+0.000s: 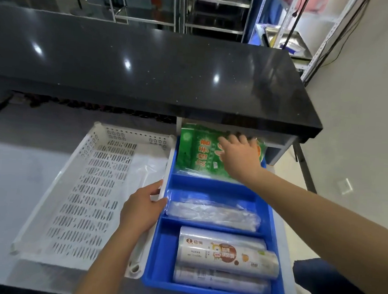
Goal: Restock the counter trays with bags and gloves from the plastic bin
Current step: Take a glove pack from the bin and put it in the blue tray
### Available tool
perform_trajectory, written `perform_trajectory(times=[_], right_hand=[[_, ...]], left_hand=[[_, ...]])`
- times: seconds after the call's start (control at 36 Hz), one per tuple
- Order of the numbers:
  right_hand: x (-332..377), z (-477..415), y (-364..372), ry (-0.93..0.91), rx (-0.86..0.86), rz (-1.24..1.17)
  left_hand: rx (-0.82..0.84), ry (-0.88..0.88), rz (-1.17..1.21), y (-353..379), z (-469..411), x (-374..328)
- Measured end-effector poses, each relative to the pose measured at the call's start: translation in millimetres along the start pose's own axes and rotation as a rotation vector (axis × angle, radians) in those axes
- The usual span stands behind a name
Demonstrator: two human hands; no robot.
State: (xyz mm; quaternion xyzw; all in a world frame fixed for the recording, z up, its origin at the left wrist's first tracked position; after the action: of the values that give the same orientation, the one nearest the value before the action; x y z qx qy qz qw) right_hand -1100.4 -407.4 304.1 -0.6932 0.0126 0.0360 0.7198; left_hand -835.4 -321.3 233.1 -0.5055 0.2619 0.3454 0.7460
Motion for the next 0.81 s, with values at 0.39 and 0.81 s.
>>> perform_trajectory(times=[0.39, 0.81], right_hand=[[2.6, 8.3, 54.9, 0.033, 0.106, -0.218], [-12.2, 47.4, 17.8, -0.042, 0.13, -0.449]], left_hand=[[0.037, 0.033, -0.014, 3.3, -5.3, 5.4], [0.006, 0.006, -0.032, 0.2, 2.7, -1.7]])
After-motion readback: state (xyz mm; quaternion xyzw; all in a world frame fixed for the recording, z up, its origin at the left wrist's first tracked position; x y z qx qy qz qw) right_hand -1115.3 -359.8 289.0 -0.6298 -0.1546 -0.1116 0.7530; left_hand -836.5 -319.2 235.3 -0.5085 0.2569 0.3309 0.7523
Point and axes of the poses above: each hand's wrist, its own z-axis away from the middle knuckle, its own y-axis out of the palm, x = y × z, the point moved 9 cm from there along -z, towards the middle knuckle, and after that the axes turned 6 degrees about x, right-handed, at the moved point
